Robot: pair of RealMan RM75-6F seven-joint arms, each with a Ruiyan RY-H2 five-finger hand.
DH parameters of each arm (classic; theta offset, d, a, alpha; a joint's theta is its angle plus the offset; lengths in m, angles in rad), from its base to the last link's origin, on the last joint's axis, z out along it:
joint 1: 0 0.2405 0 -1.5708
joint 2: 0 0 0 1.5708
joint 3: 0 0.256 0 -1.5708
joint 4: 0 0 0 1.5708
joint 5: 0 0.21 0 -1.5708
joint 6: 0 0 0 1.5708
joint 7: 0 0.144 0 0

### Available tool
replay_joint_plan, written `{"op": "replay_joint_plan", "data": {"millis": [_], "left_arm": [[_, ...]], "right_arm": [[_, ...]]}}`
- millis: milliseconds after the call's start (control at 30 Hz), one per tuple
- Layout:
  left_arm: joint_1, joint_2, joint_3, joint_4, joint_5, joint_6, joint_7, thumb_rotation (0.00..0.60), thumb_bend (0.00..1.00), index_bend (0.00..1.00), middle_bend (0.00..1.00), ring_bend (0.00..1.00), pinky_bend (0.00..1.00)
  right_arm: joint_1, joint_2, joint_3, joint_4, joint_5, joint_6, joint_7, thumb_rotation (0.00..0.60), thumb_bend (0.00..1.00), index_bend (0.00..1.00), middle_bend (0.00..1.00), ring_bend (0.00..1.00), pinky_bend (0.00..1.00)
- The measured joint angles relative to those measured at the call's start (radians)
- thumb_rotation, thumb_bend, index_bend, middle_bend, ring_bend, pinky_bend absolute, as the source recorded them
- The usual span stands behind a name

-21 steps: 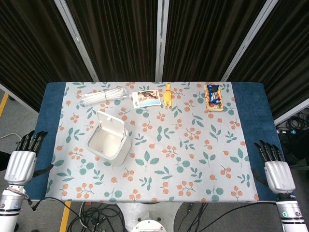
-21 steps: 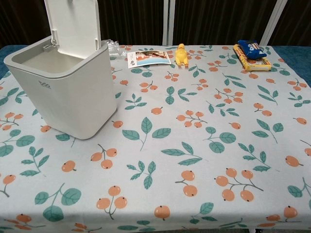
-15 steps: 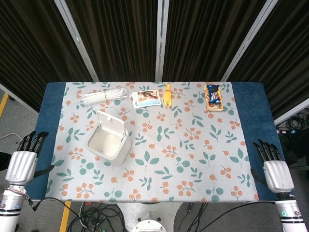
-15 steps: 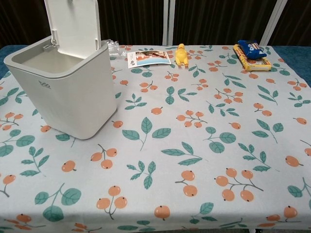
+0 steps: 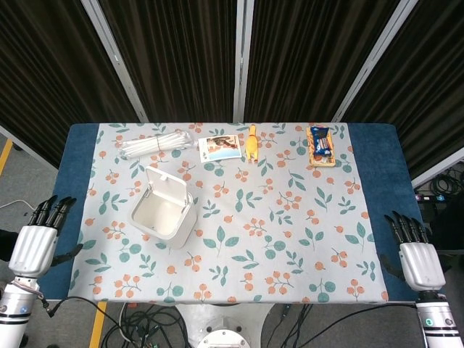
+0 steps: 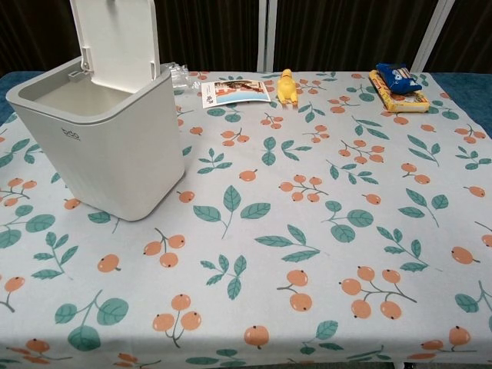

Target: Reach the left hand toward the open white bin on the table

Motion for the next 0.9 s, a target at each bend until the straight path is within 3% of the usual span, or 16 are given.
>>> {"op": "replay_joint_plan", "data": {"millis": [167,467,900], "left_arm": [[-0.023,0.019,-0.011,-0.017,0.033,-0.001,-0.029,0.6,0.59,0.08,0.1,0.0,0.11],[-0.126,0.079,-0.054,-0.109,0.099,-0.058,-0.058,0.6,0.65,0.08,0.1,0.0,0.11],[-0.354,0.114,-0.145,-0.195,0.097,-0.294,-0.078,0.6,0.69,0.08,0.11,0.0,0.11]], "right_arm": [[0.002,-0.007,0.0,0.013,0.002,-0.008,0.007,0.6,0.26,0.0,0.0,0.0,0.0],[0.004,-0.007,0.001,0.013,0.004,-0.012,0.005,0.6,0.26,0.0,0.0,0.0,0.0],[0.005,-0.011,-0.001,0.029,0.014,-0.027,0.016,0.6,0.26,0.0,0.0,0.0,0.0]]}}
